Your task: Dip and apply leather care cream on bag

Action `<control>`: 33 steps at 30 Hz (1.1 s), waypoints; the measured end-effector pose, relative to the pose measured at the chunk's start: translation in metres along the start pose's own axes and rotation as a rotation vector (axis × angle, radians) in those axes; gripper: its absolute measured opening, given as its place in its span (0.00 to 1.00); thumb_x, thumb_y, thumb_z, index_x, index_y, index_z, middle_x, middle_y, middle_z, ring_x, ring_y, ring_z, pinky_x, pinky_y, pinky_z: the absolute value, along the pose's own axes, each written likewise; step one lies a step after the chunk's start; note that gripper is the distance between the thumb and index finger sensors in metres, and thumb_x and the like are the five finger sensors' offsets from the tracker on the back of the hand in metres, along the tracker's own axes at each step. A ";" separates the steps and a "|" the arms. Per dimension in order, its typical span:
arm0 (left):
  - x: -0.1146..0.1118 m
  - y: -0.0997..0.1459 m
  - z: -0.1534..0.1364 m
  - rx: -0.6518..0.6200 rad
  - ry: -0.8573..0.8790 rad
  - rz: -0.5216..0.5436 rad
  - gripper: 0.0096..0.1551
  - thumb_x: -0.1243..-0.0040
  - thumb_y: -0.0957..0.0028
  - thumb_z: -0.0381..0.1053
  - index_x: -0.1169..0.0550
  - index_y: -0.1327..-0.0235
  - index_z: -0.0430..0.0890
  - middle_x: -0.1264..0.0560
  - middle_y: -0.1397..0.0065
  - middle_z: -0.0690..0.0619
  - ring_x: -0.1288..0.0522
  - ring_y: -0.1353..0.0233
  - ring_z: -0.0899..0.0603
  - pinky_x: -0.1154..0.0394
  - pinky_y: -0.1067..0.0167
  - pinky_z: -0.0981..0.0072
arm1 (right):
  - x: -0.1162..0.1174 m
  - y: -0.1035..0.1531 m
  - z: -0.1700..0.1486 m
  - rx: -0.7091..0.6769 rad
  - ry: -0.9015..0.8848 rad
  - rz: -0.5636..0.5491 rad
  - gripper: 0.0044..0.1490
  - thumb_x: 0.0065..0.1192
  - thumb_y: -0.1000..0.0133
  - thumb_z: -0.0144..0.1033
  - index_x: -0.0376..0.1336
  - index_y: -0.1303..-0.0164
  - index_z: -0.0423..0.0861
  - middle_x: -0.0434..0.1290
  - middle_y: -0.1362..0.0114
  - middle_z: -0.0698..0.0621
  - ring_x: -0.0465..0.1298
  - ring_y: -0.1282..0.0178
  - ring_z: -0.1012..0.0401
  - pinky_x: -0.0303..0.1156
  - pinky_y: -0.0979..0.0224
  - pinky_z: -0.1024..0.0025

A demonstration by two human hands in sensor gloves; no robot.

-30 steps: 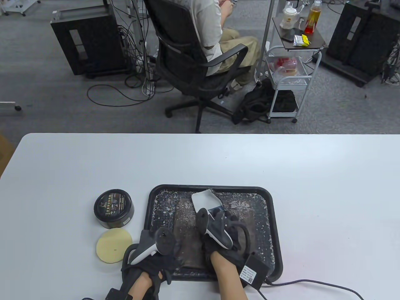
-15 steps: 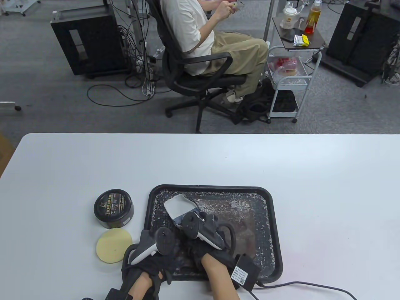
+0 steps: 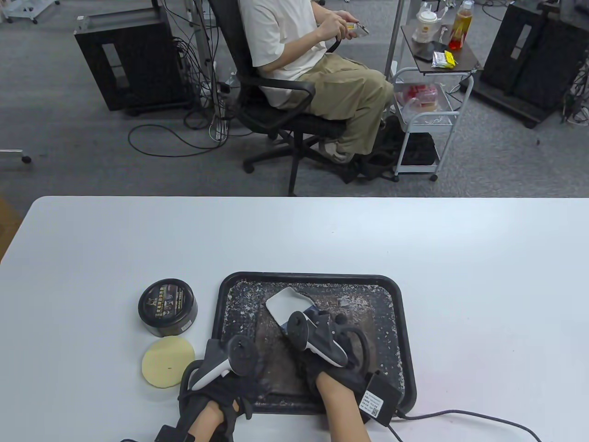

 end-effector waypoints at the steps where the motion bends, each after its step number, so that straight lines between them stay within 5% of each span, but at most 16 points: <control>1: 0.000 0.000 0.000 0.001 0.002 -0.001 0.44 0.50 0.58 0.72 0.46 0.26 0.66 0.57 0.18 0.65 0.60 0.15 0.51 0.64 0.23 0.45 | 0.000 -0.001 -0.007 0.025 0.009 0.001 0.32 0.62 0.52 0.30 0.69 0.35 0.59 0.70 0.25 0.53 0.72 0.24 0.49 0.61 0.25 0.44; 21: -0.001 -0.001 0.001 0.022 -0.001 -0.015 0.44 0.51 0.58 0.72 0.47 0.26 0.66 0.58 0.18 0.66 0.61 0.15 0.51 0.64 0.23 0.45 | -0.006 0.013 -0.071 0.247 0.076 0.019 0.34 0.62 0.52 0.30 0.67 0.32 0.53 0.70 0.26 0.46 0.75 0.28 0.45 0.67 0.28 0.45; 33: -0.001 -0.001 0.002 0.024 -0.009 -0.019 0.45 0.50 0.58 0.72 0.47 0.26 0.66 0.59 0.18 0.65 0.61 0.16 0.51 0.64 0.23 0.45 | -0.002 0.016 -0.031 0.104 0.075 0.023 0.34 0.62 0.52 0.31 0.67 0.31 0.53 0.69 0.25 0.45 0.73 0.27 0.44 0.66 0.27 0.45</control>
Point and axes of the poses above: the tracker on the back of each hand, its own z axis roughly to the thumb side, its own y axis roughly from the fingertips to the wrist, x = y × z, the point moved 3 cm from there along -y, roughly from the wrist to the fingertips
